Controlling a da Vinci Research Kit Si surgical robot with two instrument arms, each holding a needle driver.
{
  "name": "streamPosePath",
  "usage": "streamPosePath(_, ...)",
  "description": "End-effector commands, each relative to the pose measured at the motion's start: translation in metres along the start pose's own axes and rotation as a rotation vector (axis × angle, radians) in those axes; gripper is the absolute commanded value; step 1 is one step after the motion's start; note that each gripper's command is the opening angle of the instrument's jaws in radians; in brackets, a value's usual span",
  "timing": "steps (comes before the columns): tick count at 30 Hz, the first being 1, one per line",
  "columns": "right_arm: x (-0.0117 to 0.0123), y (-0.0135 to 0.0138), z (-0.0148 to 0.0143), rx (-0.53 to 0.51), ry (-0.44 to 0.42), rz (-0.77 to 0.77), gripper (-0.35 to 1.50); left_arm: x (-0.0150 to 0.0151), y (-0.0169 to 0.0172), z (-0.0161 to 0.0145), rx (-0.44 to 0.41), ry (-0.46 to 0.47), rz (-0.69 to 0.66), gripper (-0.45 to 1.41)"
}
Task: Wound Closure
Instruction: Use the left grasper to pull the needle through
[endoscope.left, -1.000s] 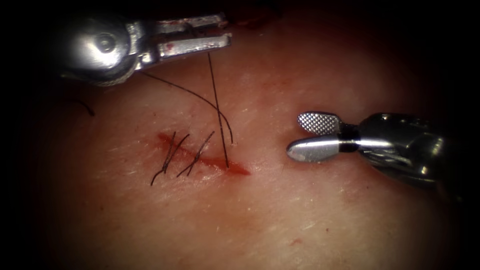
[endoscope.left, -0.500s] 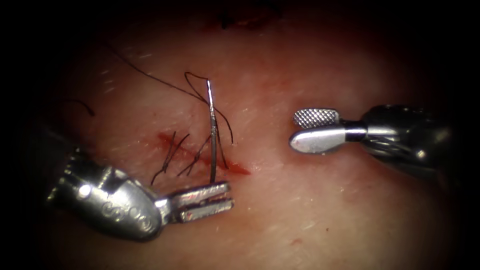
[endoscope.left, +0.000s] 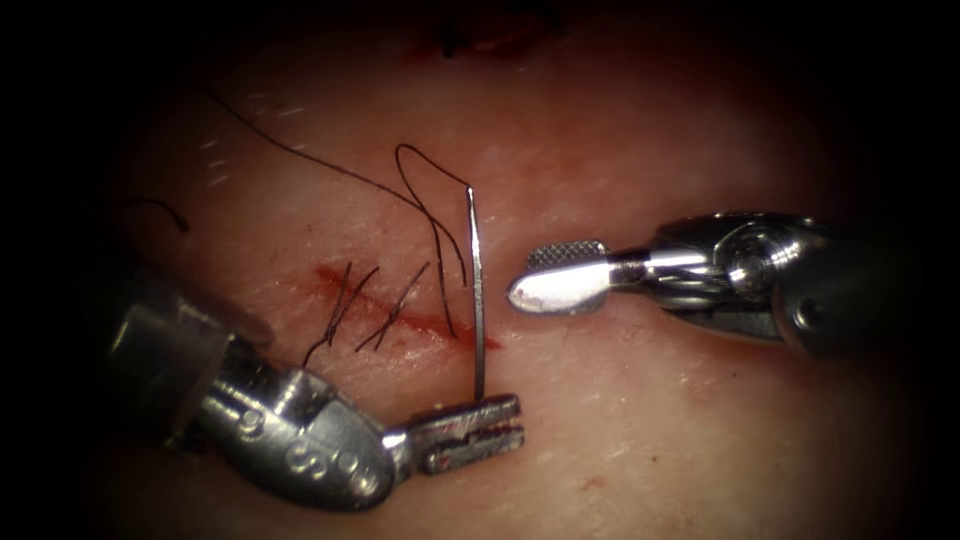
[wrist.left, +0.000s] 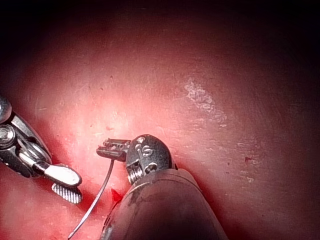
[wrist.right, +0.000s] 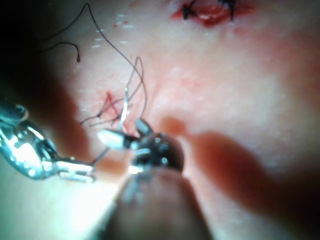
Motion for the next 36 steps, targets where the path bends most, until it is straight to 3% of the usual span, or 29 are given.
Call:
streamPosePath(1,-0.001,-0.0003,0.0017,0.0,-0.001,-0.004,0.92,0.0009,0.0015,0.0005,-0.003,0.003,-0.002,-0.45)
streamPosePath(15,-0.0011,0.0011,0.0038,-0.067,-0.009,-0.01,0.84,0.0028,0.0015,0.0011,0.003,-0.01,0.068,-0.45)
streamPosePath(23,-0.0013,0.001,0.0036,-0.057,-0.004,-0.017,0.29,0.0028,0.0013,0.0011,0.002,-0.01,0.08,-0.45)
streamPosePath(24,-0.0015,0.0011,0.0035,-0.04,-0.016,-0.019,-0.1,0.0028,0.0013,0.0011,0.002,-0.009,0.08,-0.45)
streamPosePath(25,-0.0015,0.0011,0.0035,-0.028,-0.026,-0.02,-0.35,0.0028,0.0013,0.0011,0.002,-0.009,0.08,-0.45)
streamPosePath(29,-0.0018,0.0012,0.0032,0.05,-0.079,0.006,-0.35,0.0027,0.0012,0.0011,0.001,-0.009,0.085,-0.45)
streamPosePath(33,-0.0017,0.0013,0.0028,0.076,-0.052,-0.002,-0.35,0.0026,0.0008,0.001,-0.013,-0.016,0.083,-0.45)
streamPosePath(35,-0.0014,0.0016,0.0023,0.081,-0.022,-0.002,-0.35,0.0024,0.0003,0.0007,-0.035,-0.021,0.035,0.17)
streamPosePath(36,-0.0012,0.0018,0.0021,0.078,-0.002,-0.001,-0.35,0.0023,0.0001,0.0004,-0.037,-0.016,-0.013,0.37)
